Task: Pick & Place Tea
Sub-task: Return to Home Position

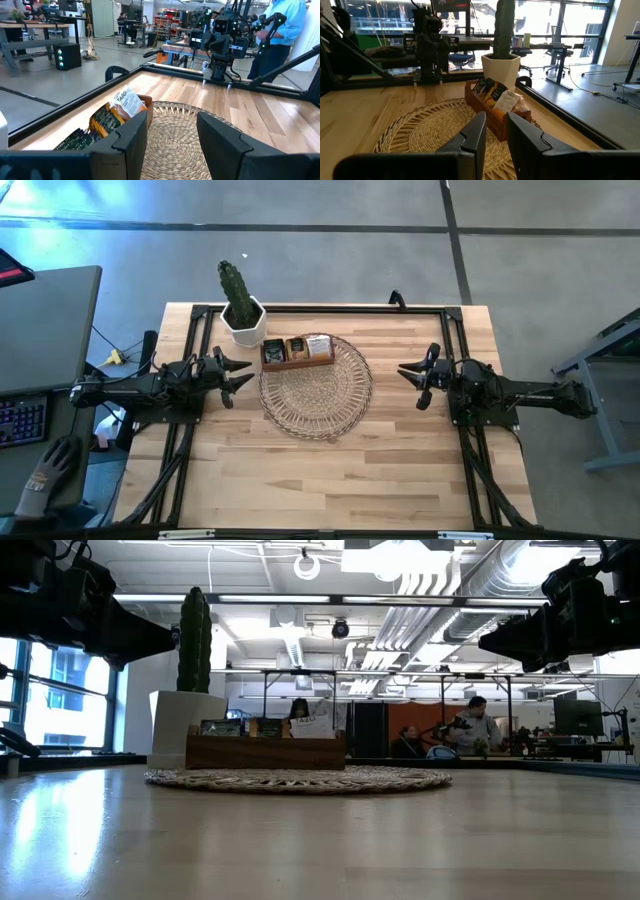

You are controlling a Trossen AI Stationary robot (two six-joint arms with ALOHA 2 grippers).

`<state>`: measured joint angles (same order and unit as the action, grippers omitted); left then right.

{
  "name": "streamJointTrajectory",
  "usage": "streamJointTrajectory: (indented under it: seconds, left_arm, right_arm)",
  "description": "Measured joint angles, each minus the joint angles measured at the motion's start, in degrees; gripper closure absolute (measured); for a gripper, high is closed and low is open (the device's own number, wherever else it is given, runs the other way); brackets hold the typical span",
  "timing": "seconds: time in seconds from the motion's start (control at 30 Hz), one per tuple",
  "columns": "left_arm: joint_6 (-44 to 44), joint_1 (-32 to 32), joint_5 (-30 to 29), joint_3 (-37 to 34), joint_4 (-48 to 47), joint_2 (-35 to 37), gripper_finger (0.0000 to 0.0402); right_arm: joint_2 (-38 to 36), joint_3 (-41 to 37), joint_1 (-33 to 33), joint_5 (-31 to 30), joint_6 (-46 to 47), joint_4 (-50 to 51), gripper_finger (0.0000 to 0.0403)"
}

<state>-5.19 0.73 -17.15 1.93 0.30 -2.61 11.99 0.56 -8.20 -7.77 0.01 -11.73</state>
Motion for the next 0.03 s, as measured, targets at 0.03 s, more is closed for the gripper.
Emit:
streamJointTrajectory:
  seconds: [0.03]
  left_arm:
    - [-0.01, 0.00, 0.01, 0.01, 0.01, 0.00, 0.0234]
  right_arm:
    - [0.00, 0.00, 0.01, 0.00, 0.00, 0.02, 0.0332]
